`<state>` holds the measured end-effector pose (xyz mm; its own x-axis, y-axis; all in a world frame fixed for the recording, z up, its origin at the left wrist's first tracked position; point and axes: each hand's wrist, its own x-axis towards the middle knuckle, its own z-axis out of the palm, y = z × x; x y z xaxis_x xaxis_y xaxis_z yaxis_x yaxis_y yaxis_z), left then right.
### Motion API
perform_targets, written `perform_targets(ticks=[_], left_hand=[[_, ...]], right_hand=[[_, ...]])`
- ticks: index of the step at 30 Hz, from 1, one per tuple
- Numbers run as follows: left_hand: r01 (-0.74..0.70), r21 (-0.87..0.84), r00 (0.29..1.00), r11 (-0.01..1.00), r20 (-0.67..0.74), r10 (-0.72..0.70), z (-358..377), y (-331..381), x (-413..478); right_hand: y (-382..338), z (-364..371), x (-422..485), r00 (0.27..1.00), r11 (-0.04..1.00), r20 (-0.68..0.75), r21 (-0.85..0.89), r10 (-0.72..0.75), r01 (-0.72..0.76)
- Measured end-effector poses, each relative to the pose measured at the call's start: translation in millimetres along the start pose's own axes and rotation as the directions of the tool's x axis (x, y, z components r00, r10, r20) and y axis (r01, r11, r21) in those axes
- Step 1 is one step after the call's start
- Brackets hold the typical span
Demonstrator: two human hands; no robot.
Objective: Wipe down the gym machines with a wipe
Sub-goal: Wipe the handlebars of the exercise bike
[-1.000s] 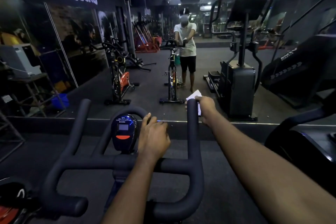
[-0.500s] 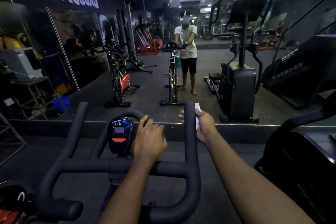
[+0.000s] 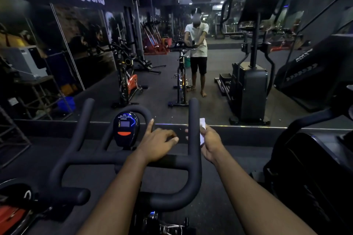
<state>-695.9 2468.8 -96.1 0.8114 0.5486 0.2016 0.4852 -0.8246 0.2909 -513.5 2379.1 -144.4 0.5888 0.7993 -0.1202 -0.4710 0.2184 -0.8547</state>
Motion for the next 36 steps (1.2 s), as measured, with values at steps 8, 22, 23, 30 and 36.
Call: perform_targets(ticks=[8,22,23,30,36], left_hand=[[-0.06,-0.076,0.989,0.995,0.127,0.07,23.2,3.0,-72.1],[-0.062,-0.05,0.996,0.997,0.053,0.065,29.4,6.4,-137.1],[-0.05,-0.094,0.996,0.994,0.067,0.057,27.8,6.3,-141.7],[-0.035,-0.118,0.996,0.992,0.075,0.044,18.0,2.2,-164.0],[-0.067,-0.195,0.996,0.979,0.042,0.076,6.0,-2.1,-176.5]], right_hand=[[28.0,-9.2,-58.8,0.999,0.993,0.0,-0.112,0.035,-0.035],[91.3,-3.4,-142.3,0.931,0.999,-0.362,-0.03,-0.035,0.026],[94.9,3.6,-146.9,0.924,0.999,-0.379,-0.014,-0.047,0.046],[135.3,27.0,-202.5,0.906,0.996,-0.414,-0.019,-0.091,0.092],[137.3,54.7,-206.6,0.841,0.993,-0.529,-0.034,-0.117,0.116]])
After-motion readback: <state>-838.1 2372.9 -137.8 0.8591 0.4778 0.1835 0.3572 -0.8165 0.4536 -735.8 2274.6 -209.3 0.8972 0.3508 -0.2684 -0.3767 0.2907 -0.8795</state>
